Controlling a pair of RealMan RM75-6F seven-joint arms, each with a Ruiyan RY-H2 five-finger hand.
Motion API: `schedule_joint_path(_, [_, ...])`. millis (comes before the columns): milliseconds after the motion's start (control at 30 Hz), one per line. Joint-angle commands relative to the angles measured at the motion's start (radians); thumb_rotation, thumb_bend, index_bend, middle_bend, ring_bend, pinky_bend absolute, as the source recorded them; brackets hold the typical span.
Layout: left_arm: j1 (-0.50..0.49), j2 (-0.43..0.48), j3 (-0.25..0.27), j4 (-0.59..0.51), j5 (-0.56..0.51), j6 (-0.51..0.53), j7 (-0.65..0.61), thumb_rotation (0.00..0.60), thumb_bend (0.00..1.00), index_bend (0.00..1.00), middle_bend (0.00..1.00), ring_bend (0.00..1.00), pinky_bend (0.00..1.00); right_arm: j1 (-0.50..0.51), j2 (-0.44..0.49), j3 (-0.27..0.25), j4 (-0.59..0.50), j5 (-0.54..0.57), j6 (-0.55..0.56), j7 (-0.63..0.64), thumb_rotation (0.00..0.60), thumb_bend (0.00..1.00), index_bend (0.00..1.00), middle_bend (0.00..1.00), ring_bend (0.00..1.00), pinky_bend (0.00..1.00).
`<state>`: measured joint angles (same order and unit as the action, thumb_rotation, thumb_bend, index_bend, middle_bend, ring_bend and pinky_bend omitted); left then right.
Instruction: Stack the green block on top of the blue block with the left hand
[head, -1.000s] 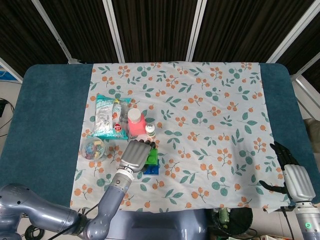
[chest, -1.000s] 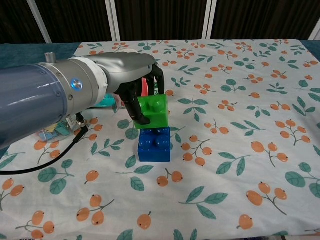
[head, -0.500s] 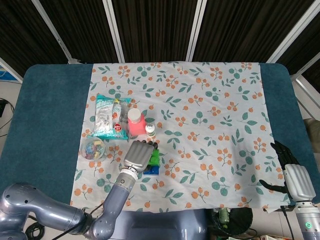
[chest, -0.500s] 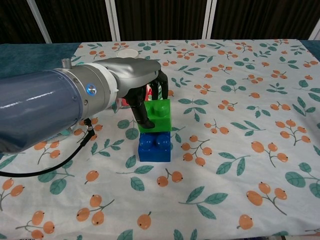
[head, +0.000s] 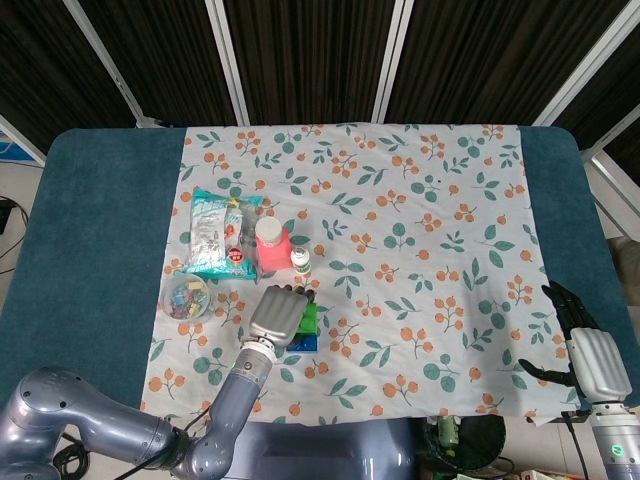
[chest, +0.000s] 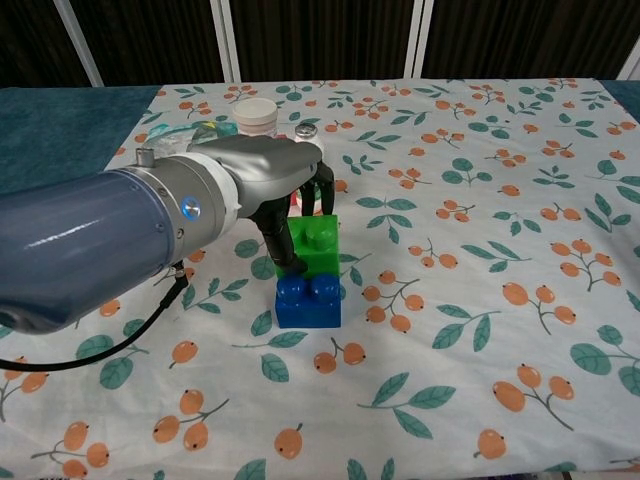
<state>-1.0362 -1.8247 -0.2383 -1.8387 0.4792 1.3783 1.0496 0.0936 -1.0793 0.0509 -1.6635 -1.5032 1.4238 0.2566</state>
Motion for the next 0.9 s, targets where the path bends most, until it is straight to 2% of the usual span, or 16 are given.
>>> schedule_joint_path(33, [0.002, 0.001, 0.006, 0.001, 0.004, -0.001, 0.002, 0.6, 0.34, 0.46, 0.45, 0.36, 0.46, 0.0, 0.0, 0.0, 0.0, 0.0, 0.0, 0.0, 0.6, 0.1, 0.0, 0.0, 0.0, 0.21])
schedule_joint_path(167, [0.005, 0.004, 0.002, -0.004, 0.012, 0.001, -0.004, 0.6, 0.34, 0.45, 0.44, 0.36, 0.45, 0.0, 0.0, 0.0, 0.0, -0.001, 0.0, -0.001, 0.6, 0.1, 0.0, 0.0, 0.0, 0.21])
schedule_joint_path(267, [0.009, 0.01, 0.004, -0.013, 0.024, -0.001, -0.011, 0.6, 0.29, 0.39, 0.39, 0.31, 0.4, 0.0, 0.0, 0.0, -0.001, 0.0, 0.0, -0.001, 0.6, 0.1, 0.0, 0.0, 0.0, 0.21])
schedule_joint_path(467, [0.024, 0.038, 0.015, -0.041, 0.067, 0.006, -0.029, 0.6, 0.14, 0.18, 0.12, 0.06, 0.13, 0.0, 0.001, -0.002, -0.001, -0.002, 0.0, -0.003, 0.6, 0.1, 0.0, 0.0, 0.0, 0.2])
schedule_joint_path(533, [0.031, 0.053, 0.016, -0.056, 0.076, 0.008, -0.037, 0.6, 0.12, 0.12, 0.05, 0.01, 0.08, 0.0, 0.001, -0.002, -0.001, -0.003, 0.001, -0.003, 0.6, 0.1, 0.0, 0.0, 0.0, 0.21])
schedule_joint_path(733, [0.066, 0.123, 0.034, -0.117, 0.119, 0.022, -0.068, 0.6, 0.1, 0.06, 0.02, 0.0, 0.07, 0.0, 0.001, -0.001, 0.0, 0.001, -0.001, -0.004, 0.6, 0.1, 0.0, 0.0, 0.0, 0.21])
schedule_joint_path(900, [0.144, 0.224, 0.123, -0.183, 0.269, 0.051, -0.15, 0.6, 0.1, 0.06, 0.02, 0.0, 0.07, -0.001, 0.0, -0.001, 0.003, 0.0, 0.0, -0.012, 0.6, 0.1, 0.0, 0.0, 0.0, 0.21])
